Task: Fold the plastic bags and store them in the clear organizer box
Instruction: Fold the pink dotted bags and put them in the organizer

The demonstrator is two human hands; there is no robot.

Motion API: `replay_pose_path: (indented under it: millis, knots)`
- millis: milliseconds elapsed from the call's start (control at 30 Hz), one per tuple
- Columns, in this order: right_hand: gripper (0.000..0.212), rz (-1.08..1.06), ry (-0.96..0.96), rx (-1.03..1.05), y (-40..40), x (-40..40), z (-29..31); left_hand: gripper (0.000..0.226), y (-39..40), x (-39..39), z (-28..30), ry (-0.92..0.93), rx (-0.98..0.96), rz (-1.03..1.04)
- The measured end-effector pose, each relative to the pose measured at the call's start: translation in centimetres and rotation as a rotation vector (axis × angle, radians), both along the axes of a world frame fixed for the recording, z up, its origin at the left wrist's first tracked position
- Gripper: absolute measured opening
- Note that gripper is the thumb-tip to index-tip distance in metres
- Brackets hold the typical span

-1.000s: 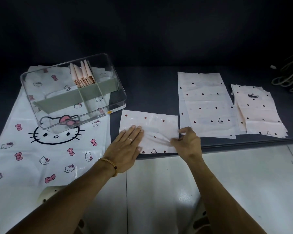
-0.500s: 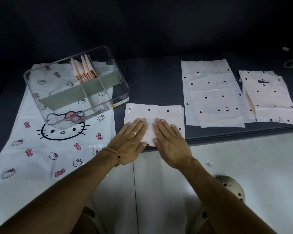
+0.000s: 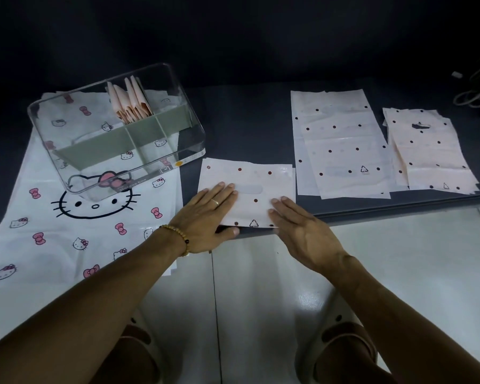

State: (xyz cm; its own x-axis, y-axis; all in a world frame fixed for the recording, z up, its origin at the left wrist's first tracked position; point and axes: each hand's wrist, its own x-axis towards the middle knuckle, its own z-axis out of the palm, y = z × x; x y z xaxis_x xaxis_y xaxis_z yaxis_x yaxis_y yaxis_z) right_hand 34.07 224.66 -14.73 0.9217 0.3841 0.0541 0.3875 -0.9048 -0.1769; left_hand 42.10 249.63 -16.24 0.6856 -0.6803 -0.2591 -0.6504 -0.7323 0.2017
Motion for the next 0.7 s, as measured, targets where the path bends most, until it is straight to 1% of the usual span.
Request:
replay_pose_path:
  millis: [33, 67, 133, 167, 233, 333, 400, 500, 600, 700]
  knots:
    - [0.036, -0.012, -0.013, 0.026, 0.1, 0.0, 0.1, 0.082, 0.1, 0.1, 0.2, 0.016, -0.001, -0.011]
    - [0.032, -0.057, 0.013, 0.079, 0.2, 0.1, 0.4, 0.081, 0.2, 0.2, 0.5, 0.030, -0.022, -0.013]
    - [0.029, -0.199, 0.113, 0.211, 0.3, 0.4, 1.0, 0.064, 0.3, 0.3, 0.9, 0.048, -0.165, 0.045]
    - [0.029, -0.251, 0.143, 0.243, 0.3, 0.7, 1.2, 0.053, 0.4, 0.3, 1.1, 0.058, -0.251, 0.095]
    - [0.027, -0.319, 0.175, 0.270, 0.3, 1.2, 1.5, 0.040, 0.6, 0.5, 1.5, 0.105, -0.364, 0.202]
    - [0.023, -0.485, 0.184, 0.377, 0.3, 1.9, 1.8, 0.025, 0.7, 0.9, 2.2, 0.175, -0.524, 0.385]
    - [0.018, -0.604, 0.216, 0.420, 0.4, 2.5, 1.6, 0.021, 0.5, 1.2, 2.6, 0.179, -0.586, 0.478]
    - [0.014, -0.689, 0.251, 0.418, 0.4, 3.5, 1.2, 0.022, 0.1, 1.8, 2.5, 0.181, -0.601, 0.575]
    - [0.021, -0.745, 0.273, 0.357, 0.3, 4.6, 0.6, 0.026, -0.3, 2.4, 2.1, 0.196, -0.551, 0.686]
    - [0.024, -0.795, 0.287, 0.260, 0.6, 5.8, 0.2, 0.031, -0.6, 3.1, 1.9, 0.156, -0.479, 0.798]
